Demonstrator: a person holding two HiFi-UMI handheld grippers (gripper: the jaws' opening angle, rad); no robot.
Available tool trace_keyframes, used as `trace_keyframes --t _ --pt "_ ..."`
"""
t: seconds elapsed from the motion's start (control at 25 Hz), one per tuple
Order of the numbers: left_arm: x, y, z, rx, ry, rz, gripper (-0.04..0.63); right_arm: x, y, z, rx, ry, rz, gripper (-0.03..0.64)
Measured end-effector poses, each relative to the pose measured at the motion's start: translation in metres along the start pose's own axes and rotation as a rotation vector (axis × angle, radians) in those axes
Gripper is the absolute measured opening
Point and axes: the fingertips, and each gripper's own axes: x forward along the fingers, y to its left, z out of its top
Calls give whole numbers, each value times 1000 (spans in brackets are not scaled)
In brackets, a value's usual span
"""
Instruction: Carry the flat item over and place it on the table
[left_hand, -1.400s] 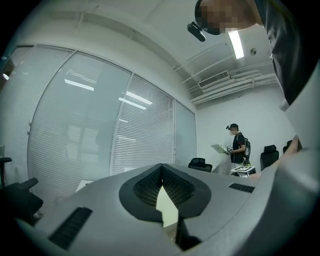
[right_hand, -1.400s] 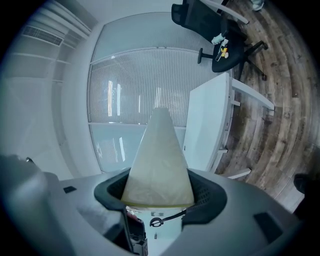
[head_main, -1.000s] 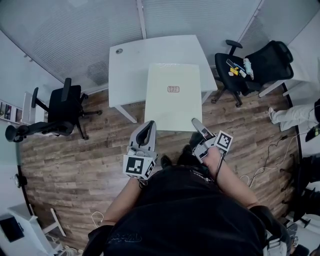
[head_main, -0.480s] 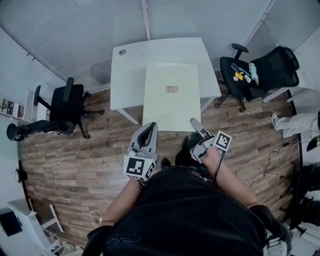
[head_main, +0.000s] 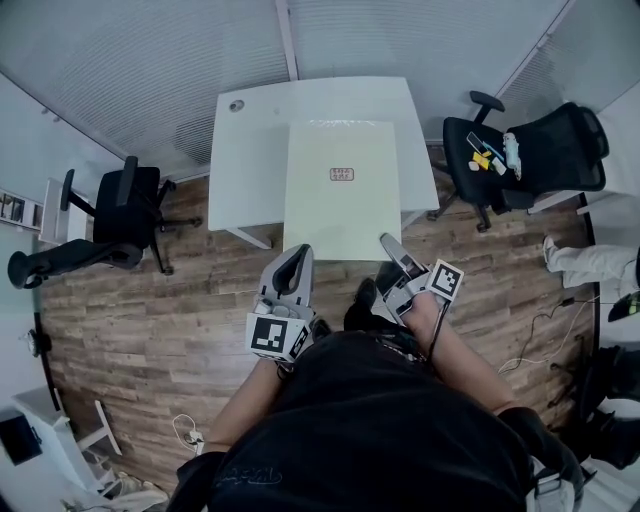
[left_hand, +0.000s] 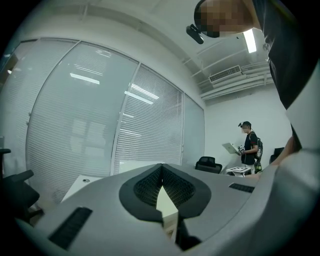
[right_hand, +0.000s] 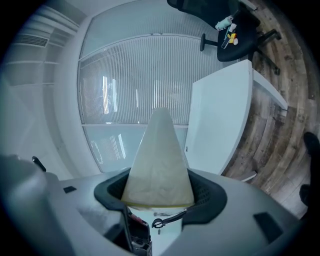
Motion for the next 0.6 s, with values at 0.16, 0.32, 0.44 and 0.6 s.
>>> trace_keyframes --t 0.16,0.32,0.44,0.6 --pt "35 -3 -1 -1 3 10 12 11 -4 31 23 10 -2 288" --pt "66 -6 2 2 5 17 12 20 -4 62 6 30 1 288" --pt "88 -11 4 7 4 27 12 26 -5 84 3 46 11 288" --pt "110 -20 5 13 0 41 12 30 -8 113 8 54 13 288"
